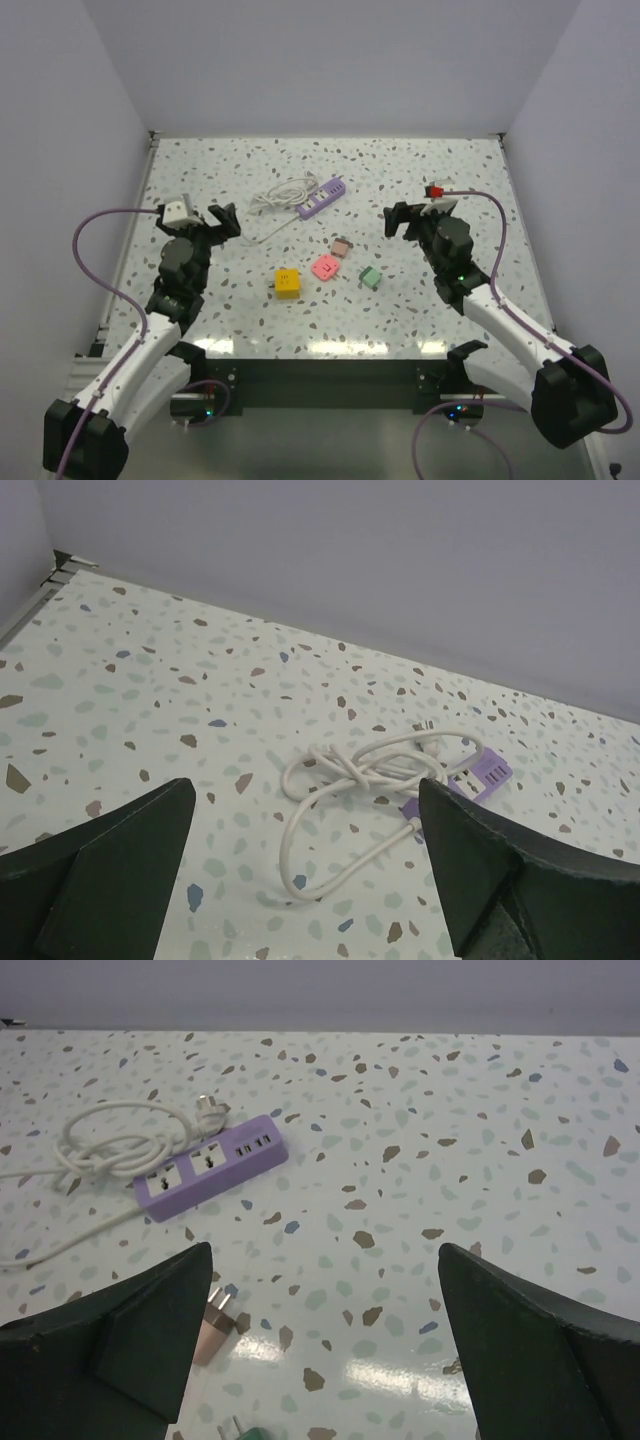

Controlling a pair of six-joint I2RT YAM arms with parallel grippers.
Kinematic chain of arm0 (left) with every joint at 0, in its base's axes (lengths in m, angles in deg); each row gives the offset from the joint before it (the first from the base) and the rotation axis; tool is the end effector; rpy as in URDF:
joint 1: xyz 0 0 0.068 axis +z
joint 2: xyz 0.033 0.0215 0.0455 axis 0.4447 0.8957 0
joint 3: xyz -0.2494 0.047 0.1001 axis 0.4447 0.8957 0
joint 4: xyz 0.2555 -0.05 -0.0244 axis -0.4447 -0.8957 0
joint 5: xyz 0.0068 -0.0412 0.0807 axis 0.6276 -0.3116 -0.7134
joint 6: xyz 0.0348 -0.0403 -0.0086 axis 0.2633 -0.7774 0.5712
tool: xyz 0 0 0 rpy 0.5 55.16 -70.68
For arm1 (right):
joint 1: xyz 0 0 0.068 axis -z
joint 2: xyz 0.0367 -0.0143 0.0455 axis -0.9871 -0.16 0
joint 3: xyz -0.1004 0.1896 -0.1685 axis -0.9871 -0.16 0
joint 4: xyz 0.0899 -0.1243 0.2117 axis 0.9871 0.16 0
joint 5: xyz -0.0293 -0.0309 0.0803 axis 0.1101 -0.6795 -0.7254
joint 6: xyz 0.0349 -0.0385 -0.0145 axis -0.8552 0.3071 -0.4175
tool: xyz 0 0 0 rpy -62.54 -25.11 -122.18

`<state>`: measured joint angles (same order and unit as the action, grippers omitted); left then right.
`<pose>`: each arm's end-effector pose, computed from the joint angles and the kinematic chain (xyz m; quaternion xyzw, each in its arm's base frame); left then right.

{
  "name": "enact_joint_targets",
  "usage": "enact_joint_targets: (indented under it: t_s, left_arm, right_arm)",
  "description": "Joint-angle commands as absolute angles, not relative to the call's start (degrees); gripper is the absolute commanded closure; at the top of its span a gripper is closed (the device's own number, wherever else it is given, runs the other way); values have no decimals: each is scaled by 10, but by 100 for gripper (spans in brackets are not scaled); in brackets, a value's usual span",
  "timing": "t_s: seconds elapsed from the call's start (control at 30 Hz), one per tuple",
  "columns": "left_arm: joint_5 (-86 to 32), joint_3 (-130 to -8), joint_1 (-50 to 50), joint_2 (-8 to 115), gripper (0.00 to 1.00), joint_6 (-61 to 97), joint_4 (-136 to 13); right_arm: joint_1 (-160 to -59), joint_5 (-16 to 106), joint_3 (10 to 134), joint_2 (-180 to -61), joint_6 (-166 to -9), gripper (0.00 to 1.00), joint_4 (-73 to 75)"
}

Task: Insert the plug

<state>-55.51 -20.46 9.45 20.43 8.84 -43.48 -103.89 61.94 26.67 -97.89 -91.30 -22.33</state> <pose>0.1800 -0.0420 0.2702 -0.1456 0.6858 -0.1093 0.7047 0.2176 0.0867 0.2660 -0.0267 0.7386 0.1365 0.6596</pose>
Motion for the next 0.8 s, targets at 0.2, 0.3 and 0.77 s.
enact_joint_targets:
  t_s: [0.2,0.3,0.77]
  left_arm:
    - [-617,-203,56,205,0,99,-431]
    - [-638,-205,33,218,0,109,-428]
    - [-699,-217,-83,316,0,85,-451]
  right_arm:
    - [-1041,626,291,-972,-921,1,-213]
    - [-1041,622,291,-975,-923,1,-209]
    - [-1084,596,337,-1070,-990,1,-122]
